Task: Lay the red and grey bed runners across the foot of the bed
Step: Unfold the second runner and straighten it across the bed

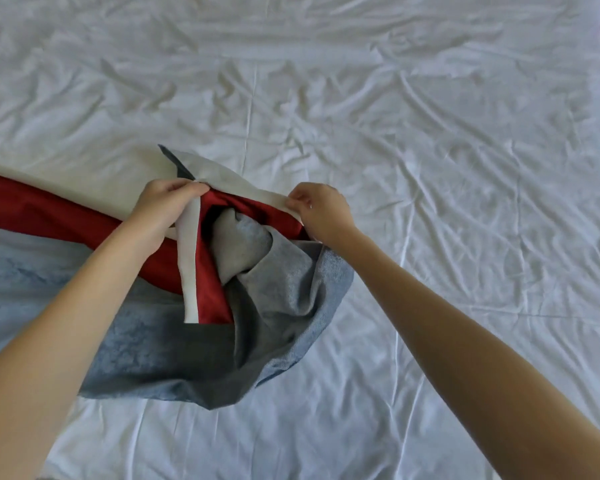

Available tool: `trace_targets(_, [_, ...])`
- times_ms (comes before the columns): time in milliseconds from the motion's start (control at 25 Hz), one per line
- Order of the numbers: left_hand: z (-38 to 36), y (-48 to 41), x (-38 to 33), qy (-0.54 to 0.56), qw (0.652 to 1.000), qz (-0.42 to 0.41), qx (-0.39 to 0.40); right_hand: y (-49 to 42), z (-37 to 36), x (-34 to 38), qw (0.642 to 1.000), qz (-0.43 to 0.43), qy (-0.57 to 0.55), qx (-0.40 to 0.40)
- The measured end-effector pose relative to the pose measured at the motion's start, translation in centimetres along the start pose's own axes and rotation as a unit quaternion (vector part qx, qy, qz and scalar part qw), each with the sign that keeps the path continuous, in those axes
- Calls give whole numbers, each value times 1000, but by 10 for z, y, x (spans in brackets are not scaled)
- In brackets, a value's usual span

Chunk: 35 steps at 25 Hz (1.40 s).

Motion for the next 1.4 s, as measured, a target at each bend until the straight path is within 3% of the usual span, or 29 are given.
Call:
trace_targets(200, [0, -56, 39, -146, 989, -36, 5, -49, -38, 1, 992, -30, 100, 74])
trace_targets(480, [-22, -79, 61, -299, 953, -34, 30, -50, -63, -17, 985, -43, 112, 124])
trace_targets(560, [-29, -64, 39, -360, 925, -118, -6, -39, -46, -23, 994, -46, 78, 63])
trace_targets(680, [-68, -15, 3, -382, 851, -361, -4, -14, -6, -62, 988, -139, 56, -45])
trace_targets(760, [-103, 15, -6, -375, 816, -434, 75, 5, 6, -92, 975, -215, 45, 28])
trace_targets(880, [-149, 16, -3, -463, 776, -380, 200, 33, -12, -109, 947, -252, -17, 199])
trace_targets(1000, [-175, -6, 0, -580, 704, -281, 300, 44, -21, -109, 941, -258, -163, 144])
trace_targets(1120, [-184, -12, 5, -617, 656, -248, 357, 51, -20, -110, 947, -230, -198, 103])
trace_targets(1240, [-181, -10, 11, -604, 652, -247, 386, 63, -22, -109, 937, -239, -230, 113])
trace_targets(1400, [-180, 2, 10, -564, 698, -255, 360, 96, -27, -111, 916, -259, -301, 47])
Point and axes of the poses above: each hand's wrist, its own y-axis away from the middle knuckle, its own z-axis out of the back of the hand, x = y × z, the point moved 3 cm from there along -y, towards the middle knuckle, and after that the axes turned 8 degrees about y, right-handed, at the moved point
